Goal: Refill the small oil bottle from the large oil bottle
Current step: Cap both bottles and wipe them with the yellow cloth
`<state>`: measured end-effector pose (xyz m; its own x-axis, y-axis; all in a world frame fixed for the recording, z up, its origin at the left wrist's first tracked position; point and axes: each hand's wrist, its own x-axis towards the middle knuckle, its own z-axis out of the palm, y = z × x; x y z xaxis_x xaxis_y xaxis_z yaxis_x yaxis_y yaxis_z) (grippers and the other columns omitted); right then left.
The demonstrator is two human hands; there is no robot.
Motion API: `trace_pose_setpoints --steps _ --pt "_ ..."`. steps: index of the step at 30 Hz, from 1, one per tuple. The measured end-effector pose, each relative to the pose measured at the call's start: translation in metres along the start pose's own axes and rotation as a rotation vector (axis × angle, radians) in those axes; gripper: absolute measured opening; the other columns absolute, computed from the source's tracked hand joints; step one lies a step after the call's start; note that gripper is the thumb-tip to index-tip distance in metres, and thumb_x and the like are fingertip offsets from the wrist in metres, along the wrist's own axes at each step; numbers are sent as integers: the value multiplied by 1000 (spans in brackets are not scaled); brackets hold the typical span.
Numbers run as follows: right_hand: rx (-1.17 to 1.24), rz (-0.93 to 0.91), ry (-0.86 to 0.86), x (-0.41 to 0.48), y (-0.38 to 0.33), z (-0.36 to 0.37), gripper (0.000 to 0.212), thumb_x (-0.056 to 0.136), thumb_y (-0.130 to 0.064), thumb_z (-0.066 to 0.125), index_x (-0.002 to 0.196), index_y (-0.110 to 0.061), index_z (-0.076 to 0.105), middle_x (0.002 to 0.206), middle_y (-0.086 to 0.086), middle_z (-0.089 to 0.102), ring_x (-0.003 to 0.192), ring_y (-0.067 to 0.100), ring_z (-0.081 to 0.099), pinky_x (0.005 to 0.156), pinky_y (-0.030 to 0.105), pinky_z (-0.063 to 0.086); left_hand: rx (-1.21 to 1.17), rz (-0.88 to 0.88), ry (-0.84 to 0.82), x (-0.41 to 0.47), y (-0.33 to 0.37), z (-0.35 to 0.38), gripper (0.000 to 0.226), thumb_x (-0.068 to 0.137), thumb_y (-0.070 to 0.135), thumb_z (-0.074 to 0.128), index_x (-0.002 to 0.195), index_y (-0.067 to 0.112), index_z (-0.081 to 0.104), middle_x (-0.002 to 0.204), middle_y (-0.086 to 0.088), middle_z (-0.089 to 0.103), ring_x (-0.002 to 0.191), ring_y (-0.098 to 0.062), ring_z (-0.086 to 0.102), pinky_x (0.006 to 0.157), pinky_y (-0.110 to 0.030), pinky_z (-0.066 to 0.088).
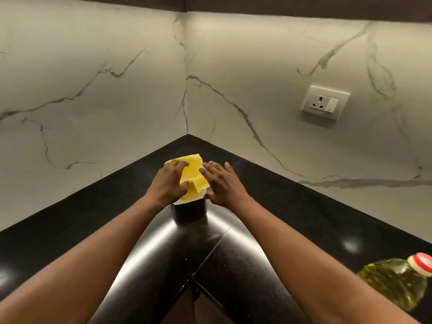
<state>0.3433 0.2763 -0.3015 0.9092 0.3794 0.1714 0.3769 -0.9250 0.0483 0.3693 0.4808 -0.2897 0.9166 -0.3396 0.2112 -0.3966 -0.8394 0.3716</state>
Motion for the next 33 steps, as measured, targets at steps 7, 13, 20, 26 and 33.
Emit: trace_pose_setpoints --steps 7,13,20,26,33 --pt "-155 -21 -125 42 -1 45 68 101 -29 67 160 -9 38 166 15 38 160 34 25 121 78 12 70 22 -58 35 -23 50 50 96 32 69 142 17 59 137 -6 65 120 -29 64 103 -44 48" --pt "-5 68 44 57 7 54 25 101 -14 56 122 -10 69 122 11 72 138 30 57 121 76 17 -4 -40 -76 45 -42 63 37 97 23 64 134 19 63 126 -6 71 115 -30 67 102 -47 51" --pt "273 296 280 85 13 15 28 98 -22 60 121 -13 75 108 10 80 99 34 75 111 66 43 -79 -70 -92 49 -45 61 51 91 27 73 140 18 59 133 -5 67 119 -31 64 107 -45 47" --pt "471 356 327 66 17 -43 25 92 -15 63 111 -15 79 99 11 79 86 32 71 73 36 53 -487 9 157 51 -17 21 86 82 50 84 153 21 46 153 -3 48 134 -17 48 109 -36 41" --pt "700 406 101 -4 32 -92 16 91 -9 67 92 -16 81 70 -5 65 65 9 58 59 24 44 -1060 72 -415 40 44 -14 33 92 11 77 124 8 70 113 -5 79 102 -11 75 81 -19 57"
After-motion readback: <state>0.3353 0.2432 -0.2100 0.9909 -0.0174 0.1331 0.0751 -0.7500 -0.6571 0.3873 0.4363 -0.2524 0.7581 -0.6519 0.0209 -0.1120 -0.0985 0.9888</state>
